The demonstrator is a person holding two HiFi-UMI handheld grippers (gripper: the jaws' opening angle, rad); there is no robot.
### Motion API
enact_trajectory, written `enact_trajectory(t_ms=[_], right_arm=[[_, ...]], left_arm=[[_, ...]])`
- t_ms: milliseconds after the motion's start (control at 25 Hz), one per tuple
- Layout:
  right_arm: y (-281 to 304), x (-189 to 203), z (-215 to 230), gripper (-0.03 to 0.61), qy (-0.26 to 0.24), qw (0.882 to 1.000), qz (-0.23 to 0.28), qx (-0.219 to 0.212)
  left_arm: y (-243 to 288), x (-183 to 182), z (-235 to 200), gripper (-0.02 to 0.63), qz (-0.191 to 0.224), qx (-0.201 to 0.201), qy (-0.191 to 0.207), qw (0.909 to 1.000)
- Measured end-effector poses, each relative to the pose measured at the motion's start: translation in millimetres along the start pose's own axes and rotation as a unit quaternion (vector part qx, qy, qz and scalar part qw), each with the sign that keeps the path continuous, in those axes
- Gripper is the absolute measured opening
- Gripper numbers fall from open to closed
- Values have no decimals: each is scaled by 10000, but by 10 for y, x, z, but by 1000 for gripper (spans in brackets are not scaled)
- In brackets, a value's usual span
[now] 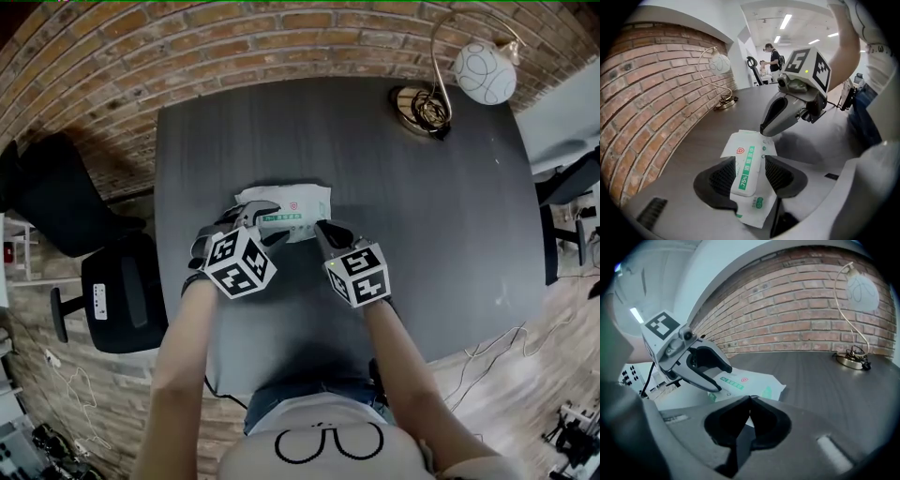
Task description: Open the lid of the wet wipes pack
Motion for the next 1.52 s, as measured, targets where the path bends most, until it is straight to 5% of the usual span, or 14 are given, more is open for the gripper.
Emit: enact_trajectory(t_ms=[200,720,1520], right_arm=[[114,107,29,2,143,9996,-209,128],[138,154,22,2,143,9994,-180,256],[126,159,15,2,73,9991,-302,295]], left_arm=[[134,-11,34,192,-335,231,520,9978],[157,-82,-5,93,-573,629,869,9926],[-22,-230,-40,35,-550,396,870,9939]])
Point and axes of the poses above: the fingertips, and each gripper's own axes: y forward along the fingers, z to its right, x out of its underside, the point moved 8 cm from there along -y, backward along the fingers, and after that the axes turned 4 degrees about y, right-handed, at the moved point
